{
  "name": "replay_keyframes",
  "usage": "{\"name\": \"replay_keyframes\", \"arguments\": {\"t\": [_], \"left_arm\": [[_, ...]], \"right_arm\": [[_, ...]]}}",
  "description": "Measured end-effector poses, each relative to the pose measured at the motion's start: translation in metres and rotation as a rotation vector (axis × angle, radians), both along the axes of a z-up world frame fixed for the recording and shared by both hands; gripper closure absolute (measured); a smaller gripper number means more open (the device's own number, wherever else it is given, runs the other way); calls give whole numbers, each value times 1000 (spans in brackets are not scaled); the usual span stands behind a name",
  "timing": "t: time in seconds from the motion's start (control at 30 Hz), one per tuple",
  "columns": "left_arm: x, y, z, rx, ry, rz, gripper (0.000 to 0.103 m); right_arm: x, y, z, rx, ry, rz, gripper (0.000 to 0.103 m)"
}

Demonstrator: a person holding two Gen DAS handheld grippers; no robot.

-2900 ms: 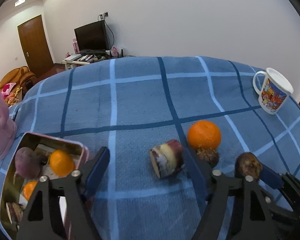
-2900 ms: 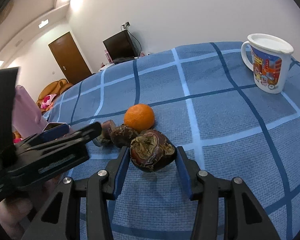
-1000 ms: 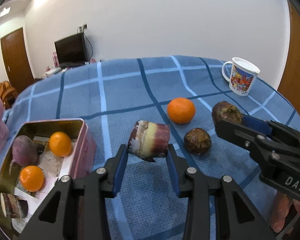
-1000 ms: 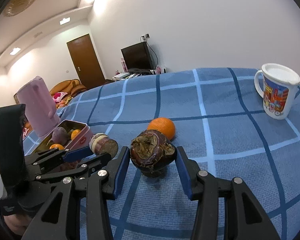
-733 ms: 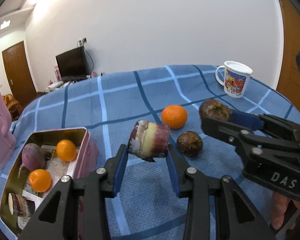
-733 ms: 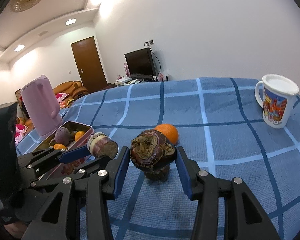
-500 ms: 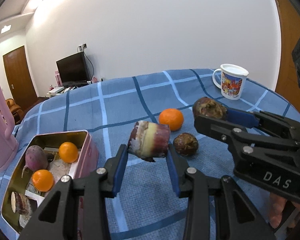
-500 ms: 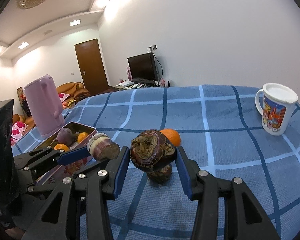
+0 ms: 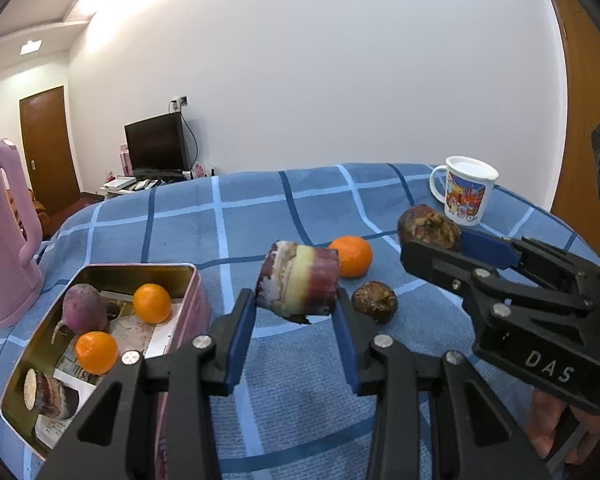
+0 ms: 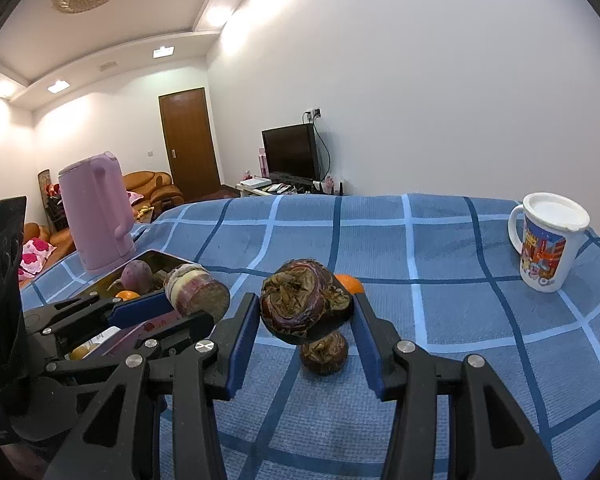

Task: Organize fruits
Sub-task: 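Lift the cut taro piece with the left gripper while the right gripper lifts the taro corm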

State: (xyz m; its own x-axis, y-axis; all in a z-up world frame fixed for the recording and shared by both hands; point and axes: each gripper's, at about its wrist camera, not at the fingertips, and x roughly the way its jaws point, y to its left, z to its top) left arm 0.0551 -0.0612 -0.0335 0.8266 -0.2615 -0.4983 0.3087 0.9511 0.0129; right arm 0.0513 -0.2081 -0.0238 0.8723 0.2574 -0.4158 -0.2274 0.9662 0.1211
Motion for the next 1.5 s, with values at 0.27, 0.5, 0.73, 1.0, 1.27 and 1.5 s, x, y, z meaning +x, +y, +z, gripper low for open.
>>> {"name": "replay_keyframes", "arguments": {"t": [0.27, 0.5, 0.73, 1.0, 1.27, 1.5], "left_arm": [[-6, 4, 4, -7, -33, 9, 63], [-11, 9, 5, -16, -49, 25, 63], [-13, 10, 6, -20, -53, 28, 63], [-14, 11, 6, -22, -49, 26, 63], [-16, 14, 6, -32, -33, 17, 63], [-17, 20, 6, -44, -24, 18, 63]], "right_arm": [[-7, 3, 2, -14, -37, 3, 54], [-13, 3, 3, -7, -55, 10, 54], [-19, 5, 4, -12, -69, 18, 54], [-23, 10, 5, -31, -70, 24, 54], [-23, 15, 3, -39, -32, 44, 54], [-26, 22, 1, -69, -11, 30, 54]]}}
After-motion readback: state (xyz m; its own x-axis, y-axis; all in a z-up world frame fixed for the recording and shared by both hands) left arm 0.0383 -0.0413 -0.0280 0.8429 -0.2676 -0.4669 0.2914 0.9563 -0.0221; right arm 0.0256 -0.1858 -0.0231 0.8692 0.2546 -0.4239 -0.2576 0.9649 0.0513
